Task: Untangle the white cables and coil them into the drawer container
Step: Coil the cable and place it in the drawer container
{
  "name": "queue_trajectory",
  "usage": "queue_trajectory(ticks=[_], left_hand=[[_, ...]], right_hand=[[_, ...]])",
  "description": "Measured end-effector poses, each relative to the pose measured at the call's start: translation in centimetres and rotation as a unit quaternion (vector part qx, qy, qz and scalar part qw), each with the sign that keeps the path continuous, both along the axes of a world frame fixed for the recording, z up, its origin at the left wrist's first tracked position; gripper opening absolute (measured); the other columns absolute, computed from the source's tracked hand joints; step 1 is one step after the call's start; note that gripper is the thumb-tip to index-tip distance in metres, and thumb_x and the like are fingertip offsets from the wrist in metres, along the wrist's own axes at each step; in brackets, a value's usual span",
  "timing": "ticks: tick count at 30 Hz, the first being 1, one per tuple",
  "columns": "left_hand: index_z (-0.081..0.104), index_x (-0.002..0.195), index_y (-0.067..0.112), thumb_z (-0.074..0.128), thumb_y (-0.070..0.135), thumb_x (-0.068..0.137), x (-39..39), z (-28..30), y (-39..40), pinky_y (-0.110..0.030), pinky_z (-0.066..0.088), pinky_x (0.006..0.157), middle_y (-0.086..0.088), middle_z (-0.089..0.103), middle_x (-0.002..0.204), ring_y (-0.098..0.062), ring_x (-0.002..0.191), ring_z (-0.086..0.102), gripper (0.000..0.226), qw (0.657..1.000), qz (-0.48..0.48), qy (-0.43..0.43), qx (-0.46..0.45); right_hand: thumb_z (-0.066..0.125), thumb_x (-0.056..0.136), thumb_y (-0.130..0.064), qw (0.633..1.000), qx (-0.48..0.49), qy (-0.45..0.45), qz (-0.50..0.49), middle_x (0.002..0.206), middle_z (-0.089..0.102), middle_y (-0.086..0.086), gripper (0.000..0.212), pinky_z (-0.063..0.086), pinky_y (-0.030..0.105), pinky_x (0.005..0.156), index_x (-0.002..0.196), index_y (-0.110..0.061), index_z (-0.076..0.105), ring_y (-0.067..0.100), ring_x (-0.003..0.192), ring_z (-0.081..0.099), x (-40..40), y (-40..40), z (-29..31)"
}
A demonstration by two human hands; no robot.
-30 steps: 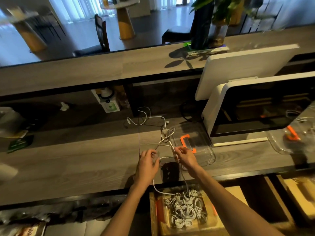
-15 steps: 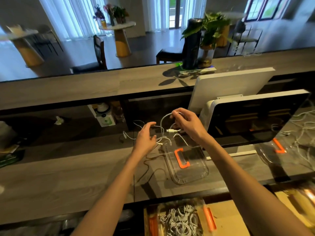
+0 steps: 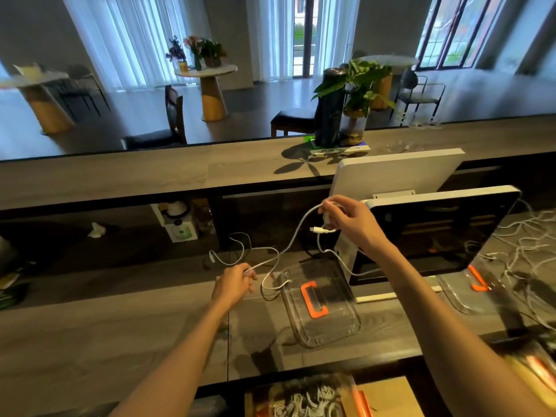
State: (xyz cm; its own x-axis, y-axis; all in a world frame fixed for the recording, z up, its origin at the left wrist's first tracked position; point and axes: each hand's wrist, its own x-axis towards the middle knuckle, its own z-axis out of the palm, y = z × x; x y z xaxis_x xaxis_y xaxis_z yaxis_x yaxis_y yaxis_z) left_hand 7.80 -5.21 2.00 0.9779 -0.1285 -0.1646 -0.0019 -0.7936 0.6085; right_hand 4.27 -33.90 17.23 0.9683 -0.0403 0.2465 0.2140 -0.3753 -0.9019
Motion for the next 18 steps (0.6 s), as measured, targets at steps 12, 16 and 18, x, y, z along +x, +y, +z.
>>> queue_trajectory(ticks=[12,16,18], left_hand=[[0.071,0.096,0.011,0.053,0.028,0.104,-2.4,2.4,1.5,-0.024,0.035,0.048,0.005,0.041,0.061,-0.008,0.051,0.038,0.026,0.952,0.081,0.108,-0.276],[0.067,0.103,0.011,0.034,0.036,0.109,-3.3,1.6,1.6,-0.033,0.046,0.064,-0.003,0.058,0.07,-0.023,0.067,0.059,0.042,0.975,0.12,0.023,-0.186],[0.063,0.104,0.009,0.031,0.04,0.109,-3.6,0.9,2.0,-0.038,0.045,0.074,-0.014,0.067,0.088,-0.032,0.085,0.064,0.045,0.978,0.165,0.003,-0.125]], right_hand=[[0.064,0.101,-0.033,0.937,-0.288,0.197,0.037,0.095,0.077,-0.007,0.017,0.057,0.027,0.078,0.104,-0.021,0.077,0.006,0.088,0.071,-3.9,-0.1,-14.5],[0.062,0.103,-0.027,0.94,-0.269,0.199,0.064,0.094,0.078,-0.01,0.015,0.058,0.027,0.084,0.106,-0.025,0.077,0.004,0.091,0.074,-5.1,0.2,-15.9],[0.06,0.103,-0.02,0.952,-0.206,0.21,0.085,0.096,0.077,-0.01,0.02,0.059,0.025,0.086,0.114,-0.029,0.074,-0.001,0.088,0.073,-6.0,0.6,-15.8]])
